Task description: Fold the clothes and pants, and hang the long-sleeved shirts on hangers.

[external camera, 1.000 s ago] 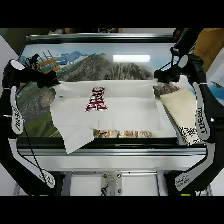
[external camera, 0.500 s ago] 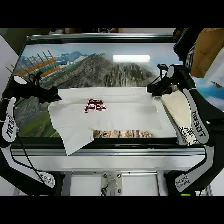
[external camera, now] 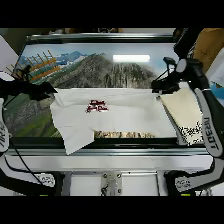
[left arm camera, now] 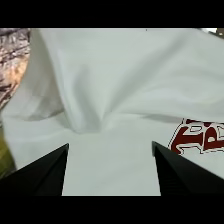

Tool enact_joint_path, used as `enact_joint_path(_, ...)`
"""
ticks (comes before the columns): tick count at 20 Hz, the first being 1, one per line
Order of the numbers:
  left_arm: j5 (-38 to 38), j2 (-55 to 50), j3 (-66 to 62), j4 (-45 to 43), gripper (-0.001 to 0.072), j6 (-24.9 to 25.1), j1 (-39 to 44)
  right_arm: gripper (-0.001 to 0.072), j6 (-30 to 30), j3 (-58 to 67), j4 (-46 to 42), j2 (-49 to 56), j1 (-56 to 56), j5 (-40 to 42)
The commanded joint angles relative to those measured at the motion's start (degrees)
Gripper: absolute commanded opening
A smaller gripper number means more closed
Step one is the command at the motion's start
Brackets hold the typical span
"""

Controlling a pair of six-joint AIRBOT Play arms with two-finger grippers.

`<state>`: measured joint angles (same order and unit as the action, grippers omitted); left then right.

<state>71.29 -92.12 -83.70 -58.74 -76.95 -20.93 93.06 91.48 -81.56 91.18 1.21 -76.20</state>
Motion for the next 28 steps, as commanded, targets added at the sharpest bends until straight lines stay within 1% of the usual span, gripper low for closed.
enact_joint_path(1, -3.54, 10.97, 8.35, -0.22, 0.0549, -0.68, -3.52, 0.0460, -0.72, -6.51, -1.38, -10.86, -3.26, -2.25)
enact_joint_path(3, -5.38, 16.24, 16.06, -0.15, 0.0549, -0.92, -4.52, 0.0460, -0.02, -14.88, -0.90, -16.79, -4.37, -2.10)
enact_joint_path(5, -7.37, 19.80, 22.60, 0.13, 0.0549, -0.92, -4.33, 0.0465, -0.04, -22.53, 2.54, -19.89, -4.26, -1.49)
enact_joint_path(6, -8.26, 20.94, 24.98, 0.13, 0.0549, -0.92, -3.82, 0.0521, -0.04, -25.64, 5.35, -20.24, -4.26, -1.44)
enact_joint_path(7, -8.96, 21.73, 26.75, 0.46, 0.0549, -0.92, -3.23, 0.0715, -0.02, -28.17, 7.58, -20.17, -4.26, -1.42)
enact_joint_path(9, -9.33, 22.40, 28.94, 0.26, 0.0549, -0.90, -1.29, 0.0713, 0.07, -31.39, 8.50, -20.11, -4.26, -1.53)
enact_joint_path(10, -9.33, 22.21, 29.31, 0.24, 0.0549, -0.90, -0.42, 0.0712, 1.60, -31.74, 6.47, -20.13, -4.33, -2.10)
enact_joint_path(13, -9.22, 21.27, 29.29, -0.42, 0.0549, -0.92, 1.05, 0.0712, 8.31, -31.74, -5.29, -23.41, -4.33, -3.39)
enact_joint_path(16, -8.50, 19.69, 29.29, -1.38, 0.0549, -0.94, 0.98, 0.0711, 9.09, -32.26, -10.03, -27.43, -4.33, -6.43)
enact_joint_path(18, -7.72, 18.21, 29.29, -3.08, 0.0549, -0.94, 1.01, 0.0711, 11.30, -34.60, -13.42, -29.81, -4.33, -6.60)
enact_joint_path(20, -6.88, 16.63, 29.29, -2.93, 0.0549, -0.94, 1.01, 0.0712, 11.61, -37.13, -13.68, -30.88, -4.33, -6.58)
enact_joint_path(24, -6.73, 13.90, 29.29, -2.58, 0.0549, -0.92, 1.16, 0.0711, 11.82, -38.82, -10.58, -31.04, -4.31, -5.88)
enact_joint_path(26, -6.51, 11.58, 29.29, -2.56, 0.0550, -0.85, 2.45, 0.0711, 11.96, -38.82, -9.35, -31.04, -4.31, -5.07)
enact_joint_path(28, -7.06, 8.76, 29.27, -2.58, 0.0550, 0.26, 5.22, 0.0711, 11.98, -38.82, -7.89, -31.04, -4.31, -4.68)
